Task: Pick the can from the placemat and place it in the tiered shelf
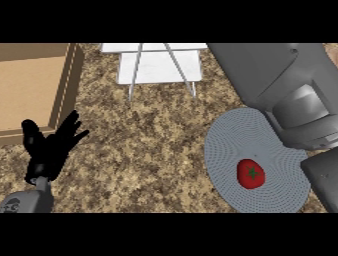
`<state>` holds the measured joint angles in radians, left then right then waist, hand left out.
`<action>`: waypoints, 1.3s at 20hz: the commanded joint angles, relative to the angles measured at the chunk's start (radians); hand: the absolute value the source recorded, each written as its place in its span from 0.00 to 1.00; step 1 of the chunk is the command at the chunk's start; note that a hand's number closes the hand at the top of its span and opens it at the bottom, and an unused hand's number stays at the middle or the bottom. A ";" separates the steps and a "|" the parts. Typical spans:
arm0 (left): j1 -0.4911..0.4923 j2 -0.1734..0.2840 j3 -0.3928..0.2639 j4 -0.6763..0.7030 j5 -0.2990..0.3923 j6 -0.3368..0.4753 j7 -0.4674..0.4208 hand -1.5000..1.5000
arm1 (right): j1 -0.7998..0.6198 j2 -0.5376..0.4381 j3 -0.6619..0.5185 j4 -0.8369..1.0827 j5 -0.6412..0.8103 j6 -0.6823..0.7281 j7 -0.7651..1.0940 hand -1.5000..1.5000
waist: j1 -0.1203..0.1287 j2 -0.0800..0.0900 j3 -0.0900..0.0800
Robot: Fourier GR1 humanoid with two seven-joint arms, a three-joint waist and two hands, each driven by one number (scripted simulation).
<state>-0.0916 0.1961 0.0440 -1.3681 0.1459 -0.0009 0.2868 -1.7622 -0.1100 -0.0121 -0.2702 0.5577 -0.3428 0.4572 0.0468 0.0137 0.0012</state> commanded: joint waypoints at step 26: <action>0.066 0.012 0.034 0.026 -0.013 -0.001 -0.005 0.50 | 0.148 -0.260 -0.314 -0.222 -0.230 -0.318 -0.036 0.00 | -0.054 -0.018 -0.001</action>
<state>-0.0573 0.1974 0.0701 -1.3788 0.1408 0.0094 0.2960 -1.6654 -0.3119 -0.2952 -0.4258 0.3649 -0.6885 0.4204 0.0049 -0.0022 0.0032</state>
